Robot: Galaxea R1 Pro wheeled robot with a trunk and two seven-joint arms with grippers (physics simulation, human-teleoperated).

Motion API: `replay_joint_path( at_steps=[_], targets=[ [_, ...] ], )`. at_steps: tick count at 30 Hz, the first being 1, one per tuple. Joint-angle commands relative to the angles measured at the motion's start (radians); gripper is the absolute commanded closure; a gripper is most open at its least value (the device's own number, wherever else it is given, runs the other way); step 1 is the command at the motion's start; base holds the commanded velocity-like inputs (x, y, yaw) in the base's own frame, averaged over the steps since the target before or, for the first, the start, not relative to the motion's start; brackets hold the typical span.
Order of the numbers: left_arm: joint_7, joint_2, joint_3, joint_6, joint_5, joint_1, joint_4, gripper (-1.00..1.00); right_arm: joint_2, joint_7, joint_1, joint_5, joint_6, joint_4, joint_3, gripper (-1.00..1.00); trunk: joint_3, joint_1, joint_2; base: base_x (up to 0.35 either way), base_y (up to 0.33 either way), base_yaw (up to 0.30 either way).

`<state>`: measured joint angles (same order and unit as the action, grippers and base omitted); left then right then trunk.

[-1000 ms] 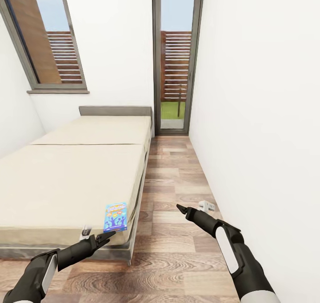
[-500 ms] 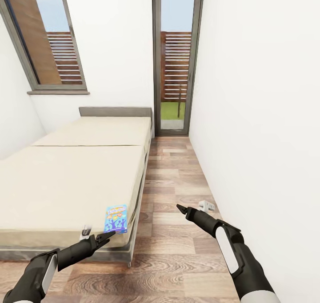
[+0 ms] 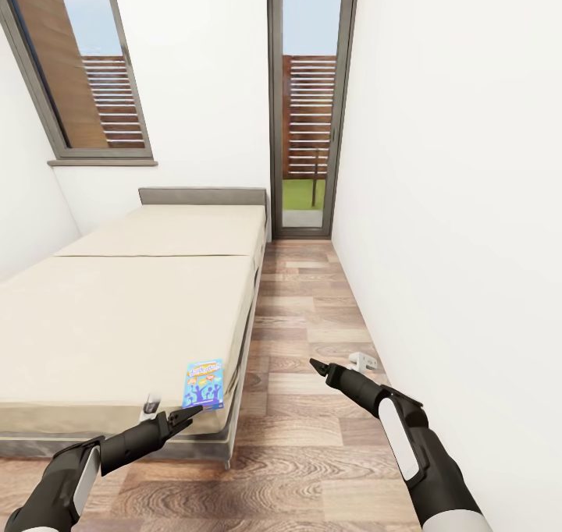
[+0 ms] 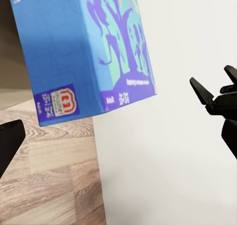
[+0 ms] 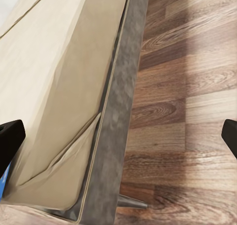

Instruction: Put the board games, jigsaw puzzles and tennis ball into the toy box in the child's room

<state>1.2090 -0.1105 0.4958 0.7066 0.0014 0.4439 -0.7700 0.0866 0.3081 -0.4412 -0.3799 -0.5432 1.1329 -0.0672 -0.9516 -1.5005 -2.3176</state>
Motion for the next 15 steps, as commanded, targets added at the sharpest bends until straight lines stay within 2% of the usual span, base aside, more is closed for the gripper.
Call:
replay_joint_path(
  at_steps=[1, 15],
  targets=[
    [0.004, 0.000, 0.002, 0.010, 0.000, 0.001, 0.000, -1.00, 0.001, 0.003, -0.001, -0.004, -0.007, 0.001, -0.004, -1.00, -0.001, 0.000, 0.000, 0.000, 0.000, 0.000],
    [0.004, 0.000, 0.002, 0.009, -0.001, 0.001, 0.000, -1.00, 0.002, 0.003, -0.001, -0.004, -0.007, 0.001, -0.003, -1.00, -0.001, 0.000, 0.000, 0.002, 0.000, 0.000]
  ],
)
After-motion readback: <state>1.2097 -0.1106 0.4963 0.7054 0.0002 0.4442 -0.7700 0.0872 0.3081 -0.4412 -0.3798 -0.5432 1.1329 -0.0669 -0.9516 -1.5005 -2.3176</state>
